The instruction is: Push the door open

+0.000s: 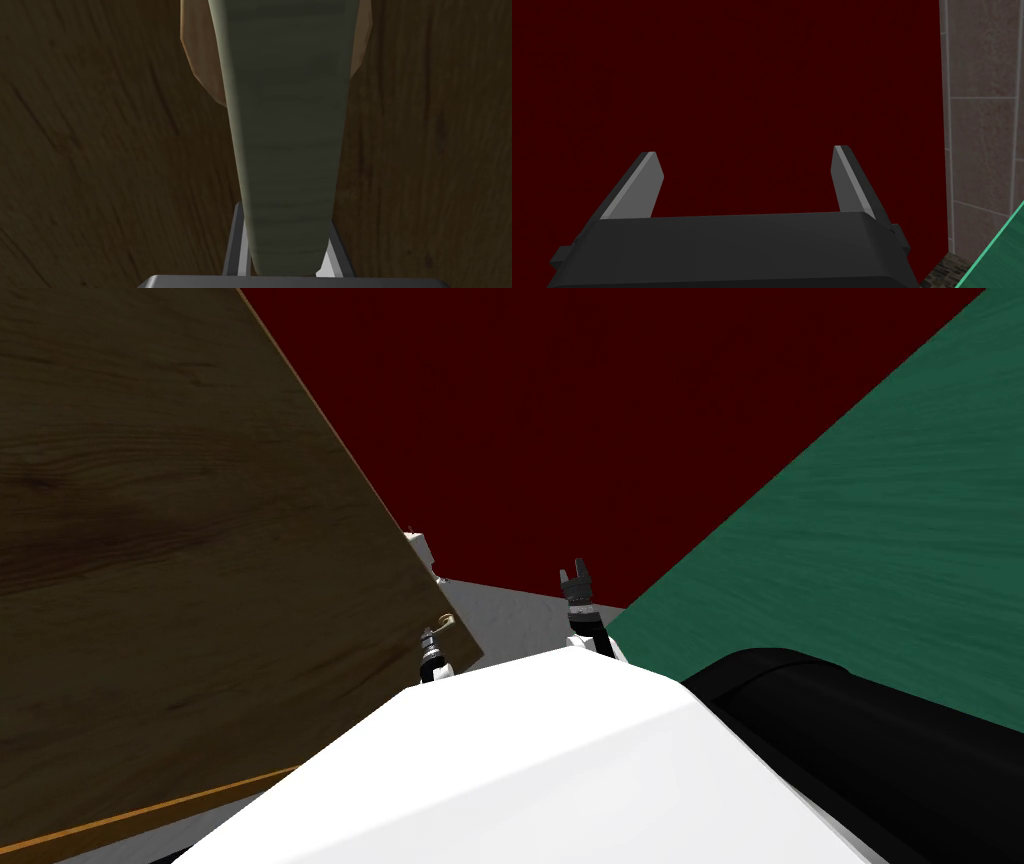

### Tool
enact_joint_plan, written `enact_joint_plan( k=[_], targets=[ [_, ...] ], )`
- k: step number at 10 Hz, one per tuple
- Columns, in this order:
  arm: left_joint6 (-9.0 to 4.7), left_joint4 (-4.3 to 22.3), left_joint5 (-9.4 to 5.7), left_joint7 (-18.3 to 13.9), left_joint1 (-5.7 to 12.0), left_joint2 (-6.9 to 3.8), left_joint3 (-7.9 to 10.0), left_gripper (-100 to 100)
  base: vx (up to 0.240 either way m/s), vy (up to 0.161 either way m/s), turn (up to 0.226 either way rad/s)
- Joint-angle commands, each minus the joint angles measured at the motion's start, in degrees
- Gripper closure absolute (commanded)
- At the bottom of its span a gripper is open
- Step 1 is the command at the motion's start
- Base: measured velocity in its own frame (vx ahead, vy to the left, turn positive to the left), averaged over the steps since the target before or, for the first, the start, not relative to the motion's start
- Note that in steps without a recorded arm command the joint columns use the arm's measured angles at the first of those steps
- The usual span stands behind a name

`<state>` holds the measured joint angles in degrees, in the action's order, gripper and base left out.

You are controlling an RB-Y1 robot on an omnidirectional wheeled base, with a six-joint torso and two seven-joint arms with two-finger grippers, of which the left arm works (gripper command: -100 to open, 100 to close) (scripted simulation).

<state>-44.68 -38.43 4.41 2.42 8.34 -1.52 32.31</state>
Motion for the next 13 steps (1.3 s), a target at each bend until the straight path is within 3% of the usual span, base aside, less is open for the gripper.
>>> enact_joint_plan(
  k=[1,2,3,10,11,12,13],
  targets=[
    [0.18,-1.63,-0.03,0.02,-0.28,-0.06,0.15,100,0.043,-0.007,0.005],
    [0.18,-1.63,-0.03,0.02,-0.28,-0.06,0.15,100,0.000,0.000,0.000],
    [0.20,-1.81,-0.60,0.73,-0.25,1.00,1.29,100,0.113,-0.028,0.068],
    [0.23,-2.17,-1.75,2.17,-0.21,4.20,3.59,100,0.151,-0.041,0.062],
    [0.52,-2.68,-1.89,1.99,-1.04,3.35,4.05,100,0.051,-0.008,0.059],
    [0.44,-2.79,-2.37,2.26,-1.16,1.55,5.22,100,0.125,0.035,0.028],
    [0.44,-2.86,-2.56,2.39,-1.14,1.03,5.68,100,0.172,0.000,0.008]
  ],
)
